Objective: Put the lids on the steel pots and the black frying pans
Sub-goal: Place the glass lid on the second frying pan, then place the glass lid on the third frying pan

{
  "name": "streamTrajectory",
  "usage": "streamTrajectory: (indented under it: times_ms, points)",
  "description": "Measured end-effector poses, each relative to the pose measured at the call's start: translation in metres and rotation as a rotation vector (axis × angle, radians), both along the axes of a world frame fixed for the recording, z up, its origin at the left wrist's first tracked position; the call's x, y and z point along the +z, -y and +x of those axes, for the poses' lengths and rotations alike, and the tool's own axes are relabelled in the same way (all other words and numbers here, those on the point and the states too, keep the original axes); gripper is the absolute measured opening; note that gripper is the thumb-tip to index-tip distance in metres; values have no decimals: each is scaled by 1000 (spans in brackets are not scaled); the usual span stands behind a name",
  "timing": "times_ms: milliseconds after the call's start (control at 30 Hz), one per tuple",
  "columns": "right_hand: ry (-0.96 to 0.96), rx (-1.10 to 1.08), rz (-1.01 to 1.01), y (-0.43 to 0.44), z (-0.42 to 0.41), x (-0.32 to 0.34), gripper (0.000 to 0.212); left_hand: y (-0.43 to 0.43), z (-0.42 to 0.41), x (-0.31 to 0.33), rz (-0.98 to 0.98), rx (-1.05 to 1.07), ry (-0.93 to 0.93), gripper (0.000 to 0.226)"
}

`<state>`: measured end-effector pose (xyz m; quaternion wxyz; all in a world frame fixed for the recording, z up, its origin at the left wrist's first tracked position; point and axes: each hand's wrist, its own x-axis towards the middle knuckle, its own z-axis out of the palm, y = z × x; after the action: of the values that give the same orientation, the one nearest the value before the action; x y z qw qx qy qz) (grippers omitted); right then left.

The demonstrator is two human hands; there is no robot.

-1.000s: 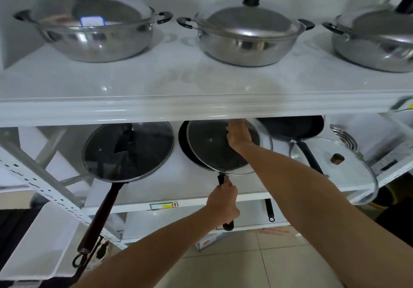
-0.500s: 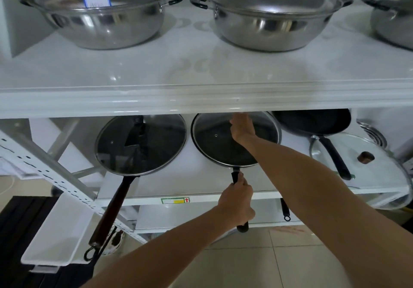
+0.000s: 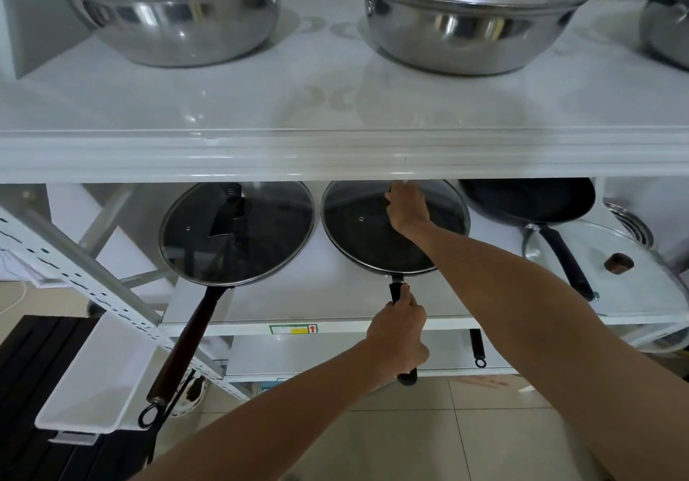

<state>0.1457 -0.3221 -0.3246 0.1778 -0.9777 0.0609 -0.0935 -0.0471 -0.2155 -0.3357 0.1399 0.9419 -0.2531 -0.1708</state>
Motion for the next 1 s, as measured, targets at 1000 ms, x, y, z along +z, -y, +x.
streamTrajectory:
  times_ms: [1000]
  points:
    - [-374, -292, -283, 344, -220, 31, 48, 212, 3, 18, -68, 136, -33, 68]
